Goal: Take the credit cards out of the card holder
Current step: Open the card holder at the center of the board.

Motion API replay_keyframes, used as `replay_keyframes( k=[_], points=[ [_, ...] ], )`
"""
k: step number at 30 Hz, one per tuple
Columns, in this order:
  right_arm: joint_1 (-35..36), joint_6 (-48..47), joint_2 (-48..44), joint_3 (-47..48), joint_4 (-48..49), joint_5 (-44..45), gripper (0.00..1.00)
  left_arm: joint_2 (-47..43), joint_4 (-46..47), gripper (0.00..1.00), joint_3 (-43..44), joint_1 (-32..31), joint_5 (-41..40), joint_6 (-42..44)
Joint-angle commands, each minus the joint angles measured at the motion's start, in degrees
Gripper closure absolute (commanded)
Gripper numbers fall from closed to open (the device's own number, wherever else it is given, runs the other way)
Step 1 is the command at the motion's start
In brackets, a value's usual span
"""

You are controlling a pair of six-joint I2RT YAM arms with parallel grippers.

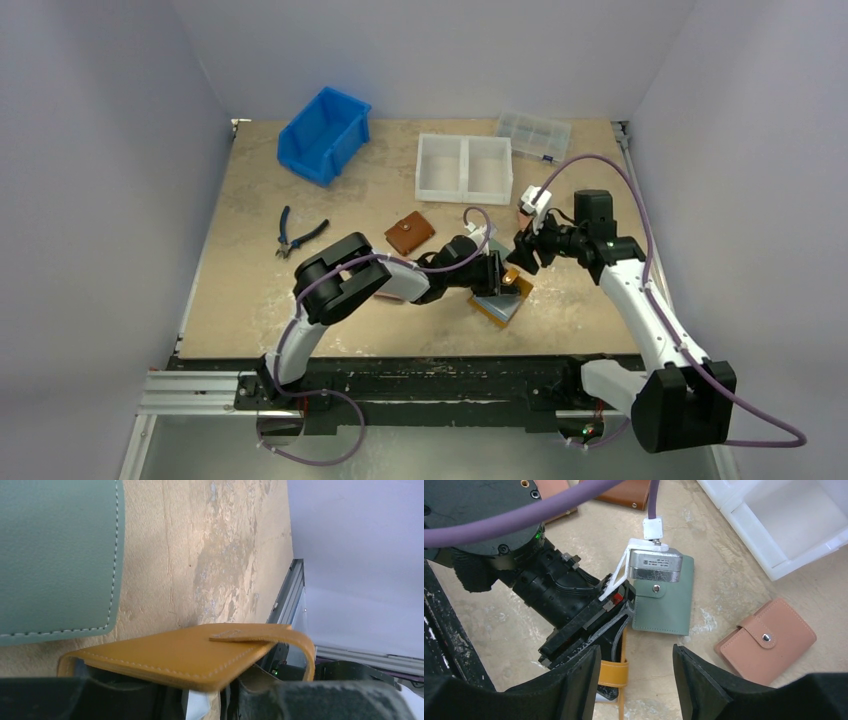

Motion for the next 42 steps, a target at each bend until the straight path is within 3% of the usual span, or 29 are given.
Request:
replay_keyframes(
  k=[1, 5, 7, 17, 22, 30, 36, 42],
  points=[
    [-0.2, 0.1, 1.4, -0.5, 1.3, 1.2, 0.38, -1.6, -9.5, 0.70, 1.7, 0.1, -3.7, 3.2],
    [-0.1, -7.9, 6.2, 2.0, -7.7, 1.1, 0.33, -1.1, -8.7, 0.69, 1.5, 0.1, -3.3, 2.3],
    [-0.2, -11.2, 7.6, 2.3, -10.8, 2.0, 0.25, -1.6, -8.4, 0.69, 1.0, 0.1, -3.4, 2.1],
    [-0.2, -10.4, 7.2, -0.7, -7.2, 14.2, 0.26, -2.4, -7.0, 0.69, -0.9, 0.2, -3.0, 1.9],
    [-0.1, -9.2, 10.7, -1.1, -5.9, 14.9, 0.46, -3.7, -6.3, 0.68, -3.0, 0.2, -2.8, 2.0],
    [0.0, -10.6, 12.9, -0.9, -8.6, 15.6, 1.00, -5.6, -4.7, 0.68, -6.4, 0.2, -2.5, 2.1],
    [1.0, -17.4, 14.6, -0.9, -17.6, 17.2, 1.00, -8.0, -3.7, 0.65, -9.3, 0.2, -3.6, 2.5],
    [3.1, -19.1, 14.3, -1.6, -19.4, 16.7, 1.00, -7.5, -5.7, 0.65, -9.0, 0.2, -4.1, 3.9]
  ],
)
